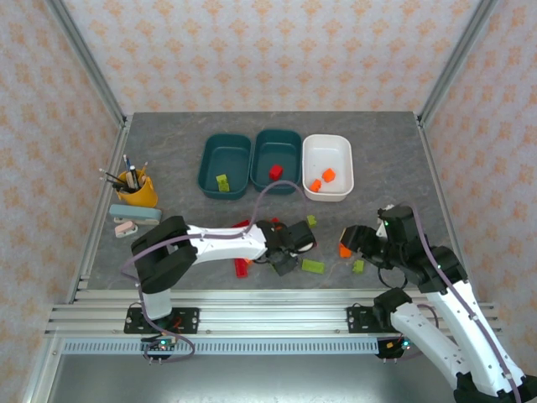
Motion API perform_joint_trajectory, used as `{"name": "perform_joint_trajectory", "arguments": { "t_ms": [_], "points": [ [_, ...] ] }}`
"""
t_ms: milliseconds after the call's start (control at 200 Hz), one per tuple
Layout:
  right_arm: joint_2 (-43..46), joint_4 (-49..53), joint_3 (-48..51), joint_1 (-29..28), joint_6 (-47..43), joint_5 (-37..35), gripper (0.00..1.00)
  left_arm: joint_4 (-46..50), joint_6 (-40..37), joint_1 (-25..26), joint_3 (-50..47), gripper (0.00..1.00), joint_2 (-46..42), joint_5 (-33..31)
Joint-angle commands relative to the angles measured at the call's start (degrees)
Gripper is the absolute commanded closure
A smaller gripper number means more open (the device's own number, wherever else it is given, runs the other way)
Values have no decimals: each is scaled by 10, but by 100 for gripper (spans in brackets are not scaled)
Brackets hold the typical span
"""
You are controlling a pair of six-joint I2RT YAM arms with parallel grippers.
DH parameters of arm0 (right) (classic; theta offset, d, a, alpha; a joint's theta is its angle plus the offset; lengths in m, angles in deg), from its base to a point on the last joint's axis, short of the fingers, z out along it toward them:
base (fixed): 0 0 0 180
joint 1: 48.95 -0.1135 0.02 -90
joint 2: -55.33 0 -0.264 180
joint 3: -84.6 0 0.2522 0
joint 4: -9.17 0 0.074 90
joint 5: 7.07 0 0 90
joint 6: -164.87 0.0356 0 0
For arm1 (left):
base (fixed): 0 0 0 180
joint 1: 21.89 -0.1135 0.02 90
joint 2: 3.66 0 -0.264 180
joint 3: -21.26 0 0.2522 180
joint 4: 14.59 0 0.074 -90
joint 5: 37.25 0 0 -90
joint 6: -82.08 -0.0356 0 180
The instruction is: Sort the legos into containers by color
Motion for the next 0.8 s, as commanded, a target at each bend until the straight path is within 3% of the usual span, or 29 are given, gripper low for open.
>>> {"name": "perform_joint_trajectory", "arguments": {
  "t_ms": [0,230,475,666,796],
  "points": [
    [-8,-43,-21,0,-5,12,37,36,21,-39,45,71,-58,-37],
    [-80,-146,-37,0,-5,58,37,62,36,-170,96,71,-92,-32],
    [-230,-248,-82,-2,-9,117,38,27,83,-330,124,70,-61,33],
    [-329,-355,-123,-18,14,154,37,-19,126,-404,152,70,16,95],
    [-378,-408,-150,-22,35,149,37,-12,129,-420,195,70,79,113]
  ]
}}
